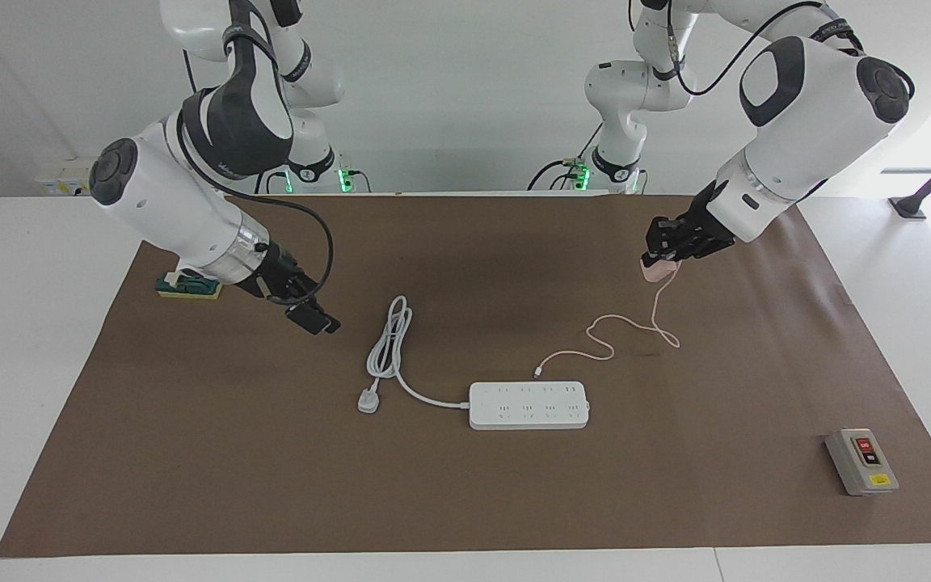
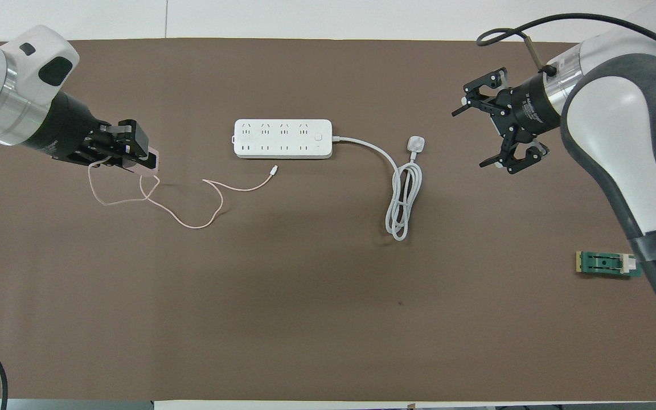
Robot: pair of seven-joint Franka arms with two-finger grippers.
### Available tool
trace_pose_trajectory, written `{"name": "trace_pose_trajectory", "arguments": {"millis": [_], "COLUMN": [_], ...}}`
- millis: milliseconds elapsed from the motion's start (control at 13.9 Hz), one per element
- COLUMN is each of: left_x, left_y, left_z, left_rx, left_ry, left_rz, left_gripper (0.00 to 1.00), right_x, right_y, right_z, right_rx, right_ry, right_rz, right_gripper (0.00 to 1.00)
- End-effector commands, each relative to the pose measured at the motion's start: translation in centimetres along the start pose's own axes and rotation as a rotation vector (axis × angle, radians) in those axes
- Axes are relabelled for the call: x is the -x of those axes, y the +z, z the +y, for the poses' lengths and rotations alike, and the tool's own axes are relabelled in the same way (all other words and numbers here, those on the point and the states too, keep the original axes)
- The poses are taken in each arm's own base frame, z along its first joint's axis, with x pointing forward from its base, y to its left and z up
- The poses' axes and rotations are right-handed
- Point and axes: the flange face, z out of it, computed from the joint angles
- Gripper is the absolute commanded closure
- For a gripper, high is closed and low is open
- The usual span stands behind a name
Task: Plug charger into power strip
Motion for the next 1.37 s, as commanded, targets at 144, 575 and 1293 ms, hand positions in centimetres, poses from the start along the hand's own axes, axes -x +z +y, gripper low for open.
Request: {"name": "trace_pose_trajectory", "arguments": {"millis": [144, 575, 1293], "left_x": [-1.0, -1.4, -1.1], "left_y": [-1.1, -2.6, -4.0], "left_z": [-1.2, -3.0, -4.3], "left_rx": [-0.094, -0.168, -0.282], "left_ry": [0.023, -0.076, -0.150], "left_rz": [0.047, 0.128, 0.175], "left_gripper": [1.00, 1.00, 1.00], "right_x": [-1.3, -0.8, 4.2], "right_y": [-2.9, -8.2, -14.3], "right_z": [3.8, 7.1, 12.7], "right_rx": [0.111, 0.244, 0.379], "right_ry": [-0.350, -0.794, -0.942], "right_rz": [0.064, 0.166, 0.150], "right_gripper": [0.00, 0.00, 0.00]}}
